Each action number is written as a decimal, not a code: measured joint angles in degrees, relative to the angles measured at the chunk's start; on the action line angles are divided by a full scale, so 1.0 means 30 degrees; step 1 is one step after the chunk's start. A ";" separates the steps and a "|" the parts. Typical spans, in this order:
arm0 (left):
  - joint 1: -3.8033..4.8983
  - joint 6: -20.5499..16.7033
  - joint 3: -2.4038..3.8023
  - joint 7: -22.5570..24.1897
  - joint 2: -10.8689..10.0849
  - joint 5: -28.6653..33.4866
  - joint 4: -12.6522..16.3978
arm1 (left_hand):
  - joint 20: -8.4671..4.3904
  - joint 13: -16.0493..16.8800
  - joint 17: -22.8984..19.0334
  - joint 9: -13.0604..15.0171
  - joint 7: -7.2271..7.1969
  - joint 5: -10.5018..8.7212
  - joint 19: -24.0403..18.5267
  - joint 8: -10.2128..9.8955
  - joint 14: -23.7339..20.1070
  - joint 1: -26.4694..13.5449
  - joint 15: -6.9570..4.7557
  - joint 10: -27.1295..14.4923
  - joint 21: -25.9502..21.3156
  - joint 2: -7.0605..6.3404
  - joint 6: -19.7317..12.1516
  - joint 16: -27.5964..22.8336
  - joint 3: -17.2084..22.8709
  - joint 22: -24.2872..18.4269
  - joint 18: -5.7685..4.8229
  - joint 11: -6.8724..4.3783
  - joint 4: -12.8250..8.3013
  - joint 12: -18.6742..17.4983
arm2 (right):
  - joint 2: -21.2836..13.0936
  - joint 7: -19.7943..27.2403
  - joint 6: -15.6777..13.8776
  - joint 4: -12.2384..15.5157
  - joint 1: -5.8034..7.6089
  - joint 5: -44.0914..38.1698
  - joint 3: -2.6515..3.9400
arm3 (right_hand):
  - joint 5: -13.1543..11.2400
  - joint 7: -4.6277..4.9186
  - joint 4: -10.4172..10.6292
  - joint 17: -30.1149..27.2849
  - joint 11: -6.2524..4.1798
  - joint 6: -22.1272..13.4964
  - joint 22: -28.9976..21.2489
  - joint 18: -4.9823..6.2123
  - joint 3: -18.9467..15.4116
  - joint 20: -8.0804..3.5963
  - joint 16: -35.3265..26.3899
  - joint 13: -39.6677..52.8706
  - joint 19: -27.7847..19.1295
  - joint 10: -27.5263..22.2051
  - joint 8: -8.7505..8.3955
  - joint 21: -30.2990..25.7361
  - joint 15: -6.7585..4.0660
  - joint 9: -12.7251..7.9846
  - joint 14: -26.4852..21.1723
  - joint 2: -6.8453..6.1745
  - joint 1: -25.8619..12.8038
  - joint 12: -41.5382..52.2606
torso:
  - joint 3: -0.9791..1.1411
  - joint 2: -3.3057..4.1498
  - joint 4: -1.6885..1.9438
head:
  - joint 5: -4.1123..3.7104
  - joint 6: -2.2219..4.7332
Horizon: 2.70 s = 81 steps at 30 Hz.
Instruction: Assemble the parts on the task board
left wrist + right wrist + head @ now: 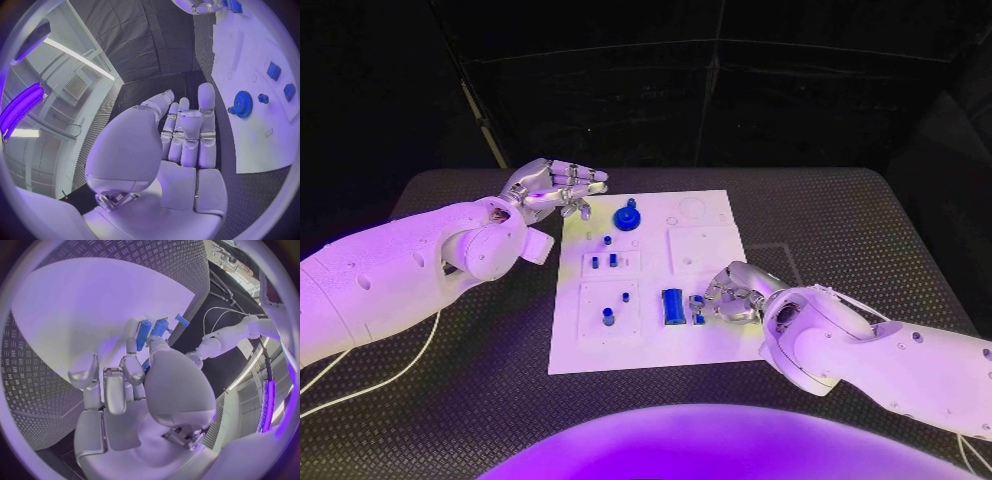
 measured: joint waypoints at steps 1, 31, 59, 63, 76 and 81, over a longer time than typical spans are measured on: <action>0.0000 0.0003 0.0000 -0.0003 0.0000 0.0000 0.0003 | 0.0000 0.0000 -0.0006 0.0000 0.0000 0.0000 0.0000 0.0000 0.0000 0.0000 0.0000 0.0000 -0.0001 0.0000 0.0001 0.0000 0.0000 0.0000 -0.0001 0.0000 0.0000 0.0000 | 0.0015 -0.0021 0.0004 -0.0013 0.0000 -0.0030 0.0000 | -0.0212 0.0000 -0.0026 -0.0001 0.0000 -0.0001 -0.0020 -0.0001 -0.0076 0.0000 0.0000 -0.0001 0.0000 0.0000 0.0043 0.0000 0.0000 0.0033 0.0000 0.0030 -0.0053 0.0000 | 0.0000 0.0000 -0.0002 | 0.0000 0.0000; 0.0000 0.0077 0.0000 -0.0093 -0.0085 0.0000 0.0036 | 0.0000 0.0000 -0.0038 0.0000 0.0000 0.0000 0.0000 0.0000 0.0000 0.0000 0.0000 0.0000 0.0000 0.0000 0.0001 0.0000 0.0000 -0.0019 0.0000 0.0000 0.0000 0.0000 | -0.0517 0.0231 0.0053 0.0334 -0.0004 -0.0327 -0.0010 | -0.6236 0.0072 -0.0260 -0.0007 0.0000 -0.0207 -0.0122 0.0000 -0.2535 0.0000 -0.0004 0.0072 -0.0002 -0.0004 0.0485 -0.0001 0.0002 0.0493 0.0000 0.0347 -0.0232 -0.0004 | 0.0004 -0.0015 -0.0009 | -0.0040 -0.0044; 0.0000 0.0091 0.0000 -0.0159 -0.0123 0.0000 0.0049 | 0.0000 0.0000 -0.0035 0.0000 0.0000 0.0000 0.0000 0.0000 0.0000 0.0000 0.0000 0.0001 0.0000 0.0000 0.0000 0.0000 0.0000 -0.0018 -0.0001 0.0000 0.0000 0.0000 | -0.0803 0.1749 0.1373 0.0221 -0.0008 -0.0229 -0.0016 | -0.6237 0.0072 -0.0560 -0.0010 0.0001 -0.0206 -0.0102 0.0000 -0.2707 0.0000 -0.0005 0.0126 -0.0003 -0.0006 0.0554 -0.0080 0.0003 0.0597 0.0000 0.0700 0.1233 -0.0012 | 0.0005 -0.0005 0.0011 | 0.0009 0.0013; 0.0000 0.0094 0.0000 -0.0161 -0.0103 0.0000 0.0045 | 0.0000 0.0000 -0.0035 0.0000 0.0000 0.0000 0.0000 0.0000 0.0000 0.0000 0.0000 0.0000 0.0000 0.0000 0.0000 0.0000 0.0000 -0.0017 0.0000 0.0000 0.0000 0.0000 | -0.0614 0.1677 0.1380 -0.0130 -0.0008 -0.0365 -0.0015 | -0.6240 0.0072 -0.0560 -0.0011 0.0003 -0.0206 -0.0059 0.0000 -0.2707 0.0000 -0.0005 0.0179 -0.0003 -0.0007 0.0554 -0.0080 0.0003 0.0608 0.0000 0.0818 0.1351 0.0060 | 0.0009 0.0004 0.0011 | 0.0038 -0.0018; 0.0000 0.0111 0.0000 -0.0170 -0.0081 0.0000 -0.0007 | 0.0000 0.0000 -0.0034 0.0000 0.0000 0.0000 0.0000 0.0000 0.0000 0.0000 0.0000 0.0000 0.0000 0.0000 0.0000 0.0000 0.0000 -0.0016 0.0000 0.0000 0.0000 0.0000 | -0.0510 0.1479 0.1315 0.0009 -0.0008 -0.0154 -0.0014 | -0.6256 0.0073 -0.0369 -0.0012 0.0003 -0.0205 -0.0057 0.0000 -0.2914 0.0000 -0.0005 0.0207 -0.0004 -0.0008 0.0649 -0.0080 0.0003 0.0632 0.0000 0.0941 0.1474 0.0068 | 0.0027 0.0004 -0.0007 | 0.0071 0.0020; -0.0031 0.0117 -0.0001 -0.0172 -0.0063 0.0000 -0.0016 | 0.0000 0.0000 -0.0034 0.0000 0.0000 0.0000 0.0000 0.0000 0.0000 0.0000 0.0000 0.0000 0.0000 0.0000 0.0001 0.0000 0.0000 -0.0016 -0.0001 0.0000 0.0000 0.0000 | -0.0910 0.1826 0.1187 0.0424 -0.0009 0.0426 -0.0014 | -0.6350 0.0204 -0.0149 -0.0013 0.0149 -0.0586 -0.0592 0.0000 -0.3428 -0.0011 -0.0164 -0.0202 -0.0243 -0.0154 0.0571 -0.0456 0.0003 0.0616 0.0000 0.0779 0.1312 -0.0344 | 0.0024 -0.0031 -0.0027 | 0.0020 0.0075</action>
